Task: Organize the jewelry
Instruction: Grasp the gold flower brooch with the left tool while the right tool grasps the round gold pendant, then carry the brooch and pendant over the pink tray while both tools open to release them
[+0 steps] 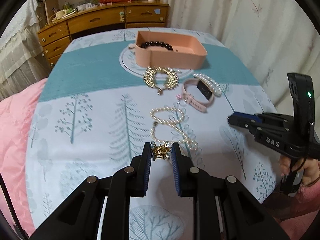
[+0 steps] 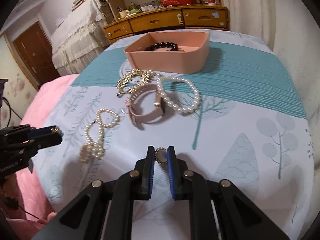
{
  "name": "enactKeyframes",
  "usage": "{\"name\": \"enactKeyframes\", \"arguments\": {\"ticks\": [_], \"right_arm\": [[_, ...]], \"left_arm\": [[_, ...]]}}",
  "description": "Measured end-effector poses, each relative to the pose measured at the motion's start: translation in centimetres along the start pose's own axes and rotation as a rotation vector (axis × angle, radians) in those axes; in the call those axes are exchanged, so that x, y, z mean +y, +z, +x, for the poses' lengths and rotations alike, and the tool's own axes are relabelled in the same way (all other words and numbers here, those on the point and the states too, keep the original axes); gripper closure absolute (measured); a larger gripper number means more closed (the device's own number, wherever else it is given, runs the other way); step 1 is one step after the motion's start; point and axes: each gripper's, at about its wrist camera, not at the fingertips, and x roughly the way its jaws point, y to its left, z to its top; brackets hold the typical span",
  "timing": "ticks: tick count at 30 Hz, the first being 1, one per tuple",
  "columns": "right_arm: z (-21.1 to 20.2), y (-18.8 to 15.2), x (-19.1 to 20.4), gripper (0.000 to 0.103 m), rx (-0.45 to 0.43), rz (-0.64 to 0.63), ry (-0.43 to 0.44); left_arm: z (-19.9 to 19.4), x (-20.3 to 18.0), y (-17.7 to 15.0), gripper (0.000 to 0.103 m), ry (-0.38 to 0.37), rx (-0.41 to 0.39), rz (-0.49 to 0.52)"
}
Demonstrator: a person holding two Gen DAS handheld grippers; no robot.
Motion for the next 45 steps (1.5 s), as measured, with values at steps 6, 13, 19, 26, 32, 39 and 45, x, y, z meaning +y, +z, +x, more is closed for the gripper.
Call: {"name": "enactKeyframes", "arguments": {"ticks": [6, 13, 19, 26, 32, 39, 45], "right_arm": [[-0.9, 2.0, 0.8, 0.091, -0.021, 0.018, 0.074], [-2.4, 6.7, 1.0, 0.091, -0.098, 0.018, 0.093], [-2.9, 11.4, 0.3, 0.091, -0.174, 0.014, 0.087], [-1.8, 15.5, -1.5, 0.091, -0.215, 0.034, 0.076], [-0.3, 16.8, -2.8, 0.091, -0.205, 0.052, 0.075], [1.1, 17.6, -4.1, 0.086, -0.193, 0.075, 0.103], [0.7, 17.5, -4.2, 0.074, -0.195, 0.077, 0.099]], "left_arm": [[-0.4, 0.9, 3.0, 0.085, 0.018, -0.025, 0.001], [-0.4, 1.1, 7.8, 0.085, 0.003, -0.062, 0.036], [0.4, 0.5, 12.1, 0.085, -0.037, -0.1, 0.063], [2.7, 0.2, 16.7, 0.085, -0.063, -0.125, 0.069], [4.8, -0.1, 20.2, 0.085, -0.077, -0.146, 0.068], [6.4, -0.7, 21.8, 0.037, -0.042, -0.146, 0.068], [5.9, -0.4, 21.6, 0.037, -0.046, -0.144, 0.057]]}}
